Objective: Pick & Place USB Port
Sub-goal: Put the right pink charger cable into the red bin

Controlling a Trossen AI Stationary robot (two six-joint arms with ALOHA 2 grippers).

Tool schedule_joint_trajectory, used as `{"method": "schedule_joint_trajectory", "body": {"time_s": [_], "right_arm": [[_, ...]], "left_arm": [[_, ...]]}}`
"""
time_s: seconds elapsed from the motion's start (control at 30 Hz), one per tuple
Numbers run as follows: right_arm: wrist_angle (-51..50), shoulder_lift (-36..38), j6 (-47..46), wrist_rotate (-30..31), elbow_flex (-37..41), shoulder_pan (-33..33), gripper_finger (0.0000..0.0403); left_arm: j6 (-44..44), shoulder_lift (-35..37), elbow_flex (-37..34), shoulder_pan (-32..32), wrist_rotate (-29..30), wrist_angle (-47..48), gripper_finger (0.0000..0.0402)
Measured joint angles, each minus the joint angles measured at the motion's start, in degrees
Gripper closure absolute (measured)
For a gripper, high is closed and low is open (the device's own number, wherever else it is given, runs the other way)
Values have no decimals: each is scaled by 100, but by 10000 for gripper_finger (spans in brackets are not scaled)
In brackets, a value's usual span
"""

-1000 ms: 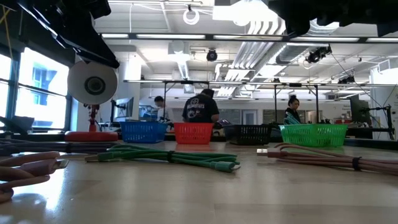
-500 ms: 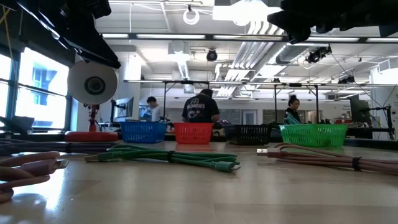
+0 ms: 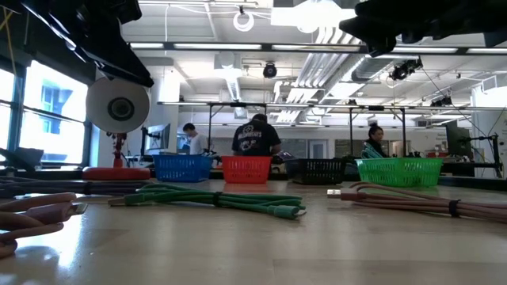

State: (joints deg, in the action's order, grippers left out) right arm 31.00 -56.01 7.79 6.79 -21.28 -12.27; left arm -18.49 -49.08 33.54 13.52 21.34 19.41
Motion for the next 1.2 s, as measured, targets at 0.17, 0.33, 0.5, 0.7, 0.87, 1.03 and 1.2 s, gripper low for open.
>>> {"method": "schedule_joint_trajectory", "body": {"time_s": [0.17, 0.33, 0.5, 0.7, 0.87, 1.03, 1.2], "right_arm": [[0, 0, 74, 274, 0, 0, 194], [8, -26, 157, 240, 0, 30, 194], [-30, -79, 132, 171, 0, 136, 194], [18, -254, 130, 172, 0, 181, 194], [59, -427, 130, 171, 0, 181, 194], [217, -529, 128, 166, 0, 179, 195], [397, -599, 141, 163, 0, 179, 195]], "left_arm": [[-3, 0, 0, 2, -108, 3, 243], [-33, 0, 0, 1, -120, 4, 243], [-132, 0, 0, 2, -122, 20, 243], [-132, 2, 0, 1, -122, 29, 243], [-132, 2, 0, 0, -120, 52, 243], [-112, 2, 0, 2, -118, 49, 243], [-102, 2, 0, 1, 6, 49, 243]]}}
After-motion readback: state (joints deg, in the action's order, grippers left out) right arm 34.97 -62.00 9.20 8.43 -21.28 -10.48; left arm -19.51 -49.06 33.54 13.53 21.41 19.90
